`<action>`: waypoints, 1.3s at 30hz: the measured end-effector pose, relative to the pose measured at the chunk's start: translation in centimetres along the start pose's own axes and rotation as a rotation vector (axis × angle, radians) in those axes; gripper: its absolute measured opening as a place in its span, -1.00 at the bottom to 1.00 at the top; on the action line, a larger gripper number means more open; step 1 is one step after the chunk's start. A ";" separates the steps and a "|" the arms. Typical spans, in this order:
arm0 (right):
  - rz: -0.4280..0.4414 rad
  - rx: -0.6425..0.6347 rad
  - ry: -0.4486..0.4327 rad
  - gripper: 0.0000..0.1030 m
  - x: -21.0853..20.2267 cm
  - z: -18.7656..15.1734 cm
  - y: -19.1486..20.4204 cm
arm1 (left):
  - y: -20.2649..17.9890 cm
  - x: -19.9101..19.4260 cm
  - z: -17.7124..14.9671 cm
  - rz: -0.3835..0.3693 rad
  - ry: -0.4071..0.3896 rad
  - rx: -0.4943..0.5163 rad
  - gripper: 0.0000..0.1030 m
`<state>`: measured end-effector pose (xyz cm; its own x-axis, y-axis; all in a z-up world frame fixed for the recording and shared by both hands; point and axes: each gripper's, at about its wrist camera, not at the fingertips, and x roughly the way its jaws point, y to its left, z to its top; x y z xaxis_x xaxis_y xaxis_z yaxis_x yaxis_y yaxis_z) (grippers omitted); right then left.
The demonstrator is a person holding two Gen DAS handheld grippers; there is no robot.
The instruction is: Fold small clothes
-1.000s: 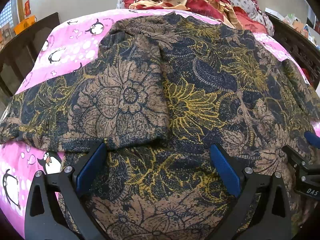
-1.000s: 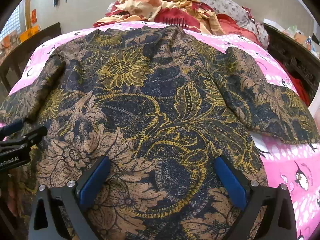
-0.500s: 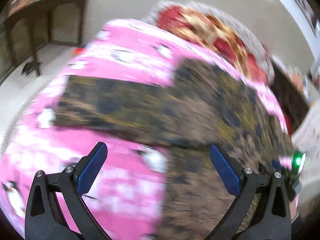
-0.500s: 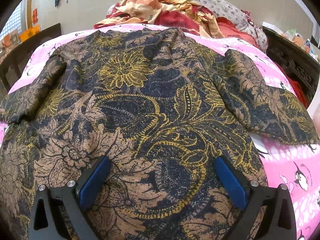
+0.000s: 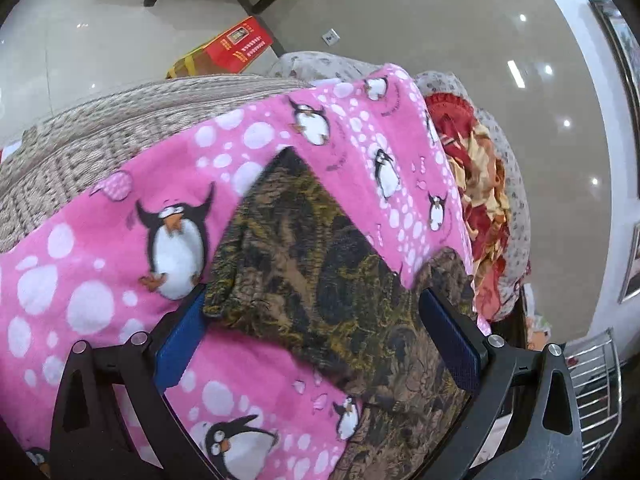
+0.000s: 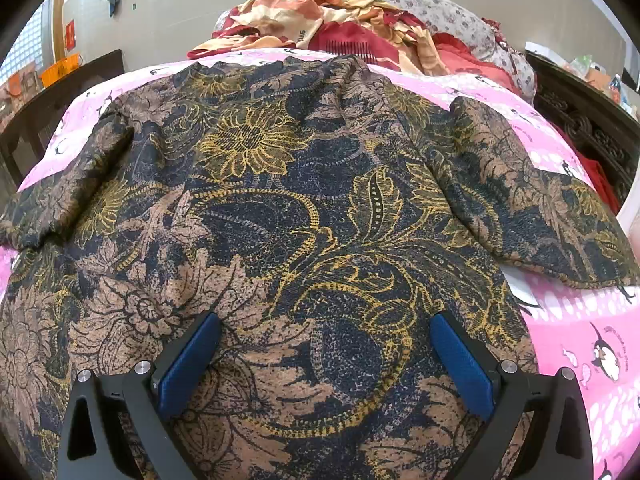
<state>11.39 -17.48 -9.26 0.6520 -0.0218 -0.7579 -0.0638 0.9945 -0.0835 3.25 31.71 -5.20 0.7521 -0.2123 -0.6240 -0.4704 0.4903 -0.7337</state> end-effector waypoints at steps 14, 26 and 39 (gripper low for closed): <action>0.002 0.002 -0.001 1.00 0.0 0.0 0.0 | 0.2 -1.5 1.0 0.168 -0.056 0.083 -0.90; 0.005 0.005 -0.001 1.00 0.0 0.0 0.0 | -8.8 -15.5 10.8 0.178 -0.470 0.262 -0.91; 0.027 0.015 0.021 1.00 -0.2 0.2 -0.2 | -24.8 10.5 -13.0 -0.020 0.109 0.802 -0.90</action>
<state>11.43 -17.67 -8.93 0.6345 0.0027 -0.7729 -0.0696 0.9961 -0.0536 16.78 6.33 2.92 0.6885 -0.2883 -0.6655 0.0482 0.9338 -0.3546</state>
